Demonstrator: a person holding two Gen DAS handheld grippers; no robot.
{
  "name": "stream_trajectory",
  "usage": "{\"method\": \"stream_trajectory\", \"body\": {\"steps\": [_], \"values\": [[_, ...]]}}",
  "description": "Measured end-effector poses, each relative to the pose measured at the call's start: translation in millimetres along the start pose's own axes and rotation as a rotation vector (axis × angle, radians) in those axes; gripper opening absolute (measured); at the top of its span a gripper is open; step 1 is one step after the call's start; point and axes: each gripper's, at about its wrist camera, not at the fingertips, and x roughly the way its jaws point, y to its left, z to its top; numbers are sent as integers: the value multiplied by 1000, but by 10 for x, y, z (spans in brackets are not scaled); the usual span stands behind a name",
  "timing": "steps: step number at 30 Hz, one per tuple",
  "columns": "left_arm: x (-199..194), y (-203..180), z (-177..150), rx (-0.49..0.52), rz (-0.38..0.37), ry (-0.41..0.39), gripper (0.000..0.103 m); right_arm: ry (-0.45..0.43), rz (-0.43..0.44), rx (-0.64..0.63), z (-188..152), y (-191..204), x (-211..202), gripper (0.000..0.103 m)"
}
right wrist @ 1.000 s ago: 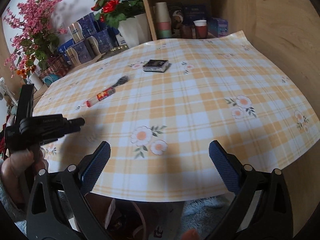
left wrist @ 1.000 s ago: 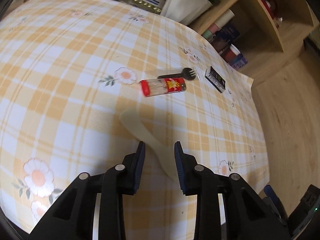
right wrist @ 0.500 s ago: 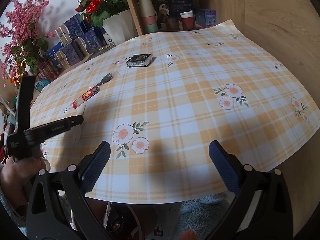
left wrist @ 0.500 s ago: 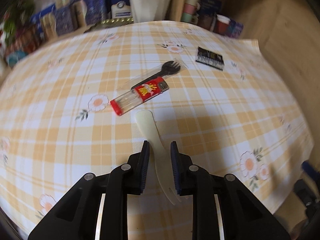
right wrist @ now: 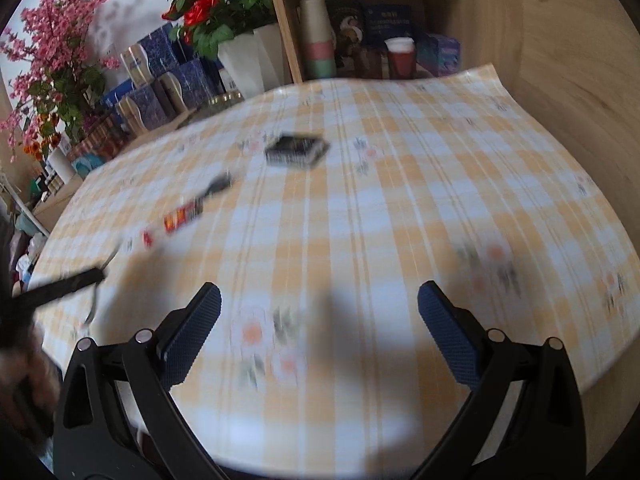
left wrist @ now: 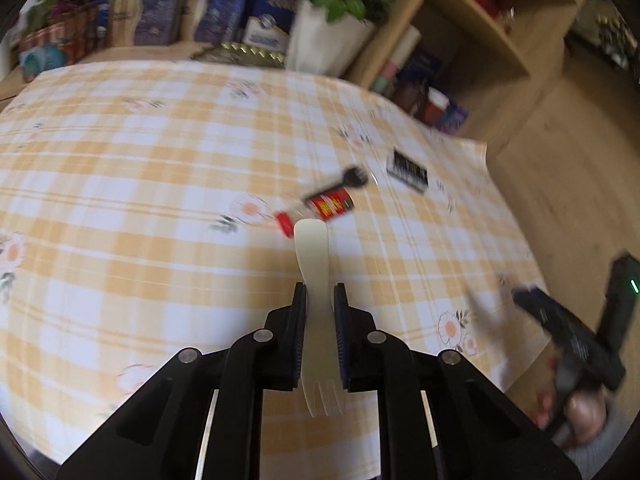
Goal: Collect trash
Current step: 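Grasp the cream plastic spoon with the left tool, then grasp the black snack packet with the right tool while the left tool holds the spoon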
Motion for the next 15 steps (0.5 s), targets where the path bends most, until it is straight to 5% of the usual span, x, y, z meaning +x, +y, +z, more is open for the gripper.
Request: {"method": "stream_trajectory", "body": {"steps": [6,15], "values": [[-313,214,-13,-50,7,-74,14,-41,1,93,685,85,569,97],[-519,522,-111,-63,51,-103,14,81,-189,74,1305,453,1723,97]]}}
